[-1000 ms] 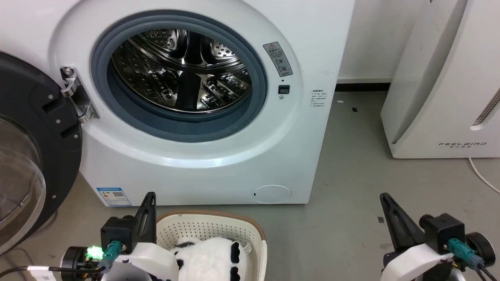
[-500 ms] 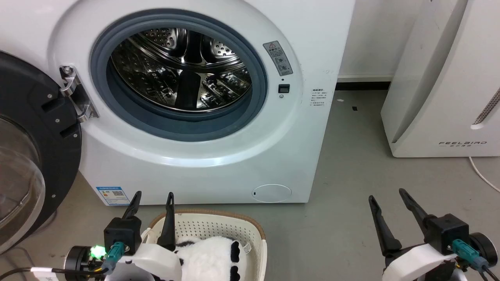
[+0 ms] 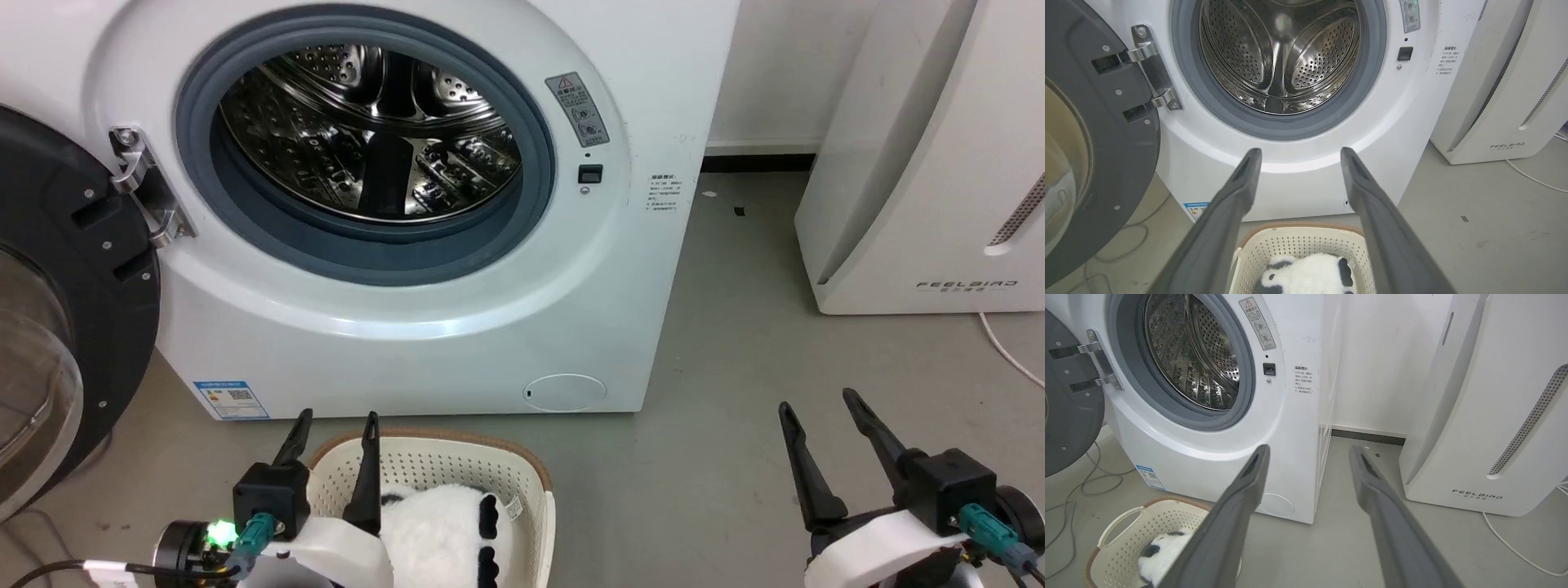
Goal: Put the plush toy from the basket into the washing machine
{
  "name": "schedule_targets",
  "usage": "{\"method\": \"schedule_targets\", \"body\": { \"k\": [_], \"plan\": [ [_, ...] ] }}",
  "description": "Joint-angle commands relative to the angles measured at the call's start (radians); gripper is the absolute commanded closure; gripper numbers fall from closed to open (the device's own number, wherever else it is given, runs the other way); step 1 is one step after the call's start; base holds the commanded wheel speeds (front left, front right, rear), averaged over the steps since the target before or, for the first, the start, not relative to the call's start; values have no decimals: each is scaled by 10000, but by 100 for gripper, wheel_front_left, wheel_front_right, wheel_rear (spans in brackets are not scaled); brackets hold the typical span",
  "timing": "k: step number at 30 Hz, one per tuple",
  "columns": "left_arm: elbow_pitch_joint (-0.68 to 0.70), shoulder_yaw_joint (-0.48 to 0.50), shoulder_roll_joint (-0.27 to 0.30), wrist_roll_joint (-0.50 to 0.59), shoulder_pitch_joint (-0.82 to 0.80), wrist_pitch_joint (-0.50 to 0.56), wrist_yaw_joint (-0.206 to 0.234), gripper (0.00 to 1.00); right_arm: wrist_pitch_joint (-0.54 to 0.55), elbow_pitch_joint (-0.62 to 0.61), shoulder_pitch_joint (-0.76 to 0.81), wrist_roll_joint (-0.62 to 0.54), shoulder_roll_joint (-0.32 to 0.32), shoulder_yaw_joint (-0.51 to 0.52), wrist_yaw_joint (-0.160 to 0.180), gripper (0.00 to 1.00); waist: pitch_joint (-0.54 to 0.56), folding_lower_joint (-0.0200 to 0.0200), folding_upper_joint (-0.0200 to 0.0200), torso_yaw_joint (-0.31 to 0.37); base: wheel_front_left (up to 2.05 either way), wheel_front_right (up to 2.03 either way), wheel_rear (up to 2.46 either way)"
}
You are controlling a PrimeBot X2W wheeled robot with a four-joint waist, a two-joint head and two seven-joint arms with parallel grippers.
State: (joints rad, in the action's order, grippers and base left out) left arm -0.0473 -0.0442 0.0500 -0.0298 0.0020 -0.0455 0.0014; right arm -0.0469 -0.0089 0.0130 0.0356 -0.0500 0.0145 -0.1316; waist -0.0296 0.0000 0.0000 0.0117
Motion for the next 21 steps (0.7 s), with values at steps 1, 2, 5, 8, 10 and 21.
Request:
{"method": "schedule_targets", "body": {
  "k": [1,2,5,8,10,21],
  "plan": [
    [-84,-36,2,-52,-86,-85,57,0,-82,-56,42,85,-1,31,2,0,-37,0,0,15,0,0,0],
    [-148,-60,2,-68,-110,-106,54,0,-103,-65,36,102,-1,38,2,0,-70,0,0,25,0,0,0],
    [-336,-130,2,-116,-195,-168,46,0,-165,-79,19,144,-1,58,2,0,-178,0,0,60,0,0,0],
    [-531,-196,2,-170,-290,-231,45,0,-228,-90,-1,194,-1,89,2,0,-297,0,0,96,0,0,0],
    [-681,-243,2,-201,-363,-273,47,0,-269,-95,-15,227,-1,95,3,0,-383,0,0,122,0,0,0],
    [-1714,-469,19,-305,-939,-502,29,0,-498,-177,-163,378,-1,102,3,0,-967,0,0,334,0,0,0]
  ]
}}
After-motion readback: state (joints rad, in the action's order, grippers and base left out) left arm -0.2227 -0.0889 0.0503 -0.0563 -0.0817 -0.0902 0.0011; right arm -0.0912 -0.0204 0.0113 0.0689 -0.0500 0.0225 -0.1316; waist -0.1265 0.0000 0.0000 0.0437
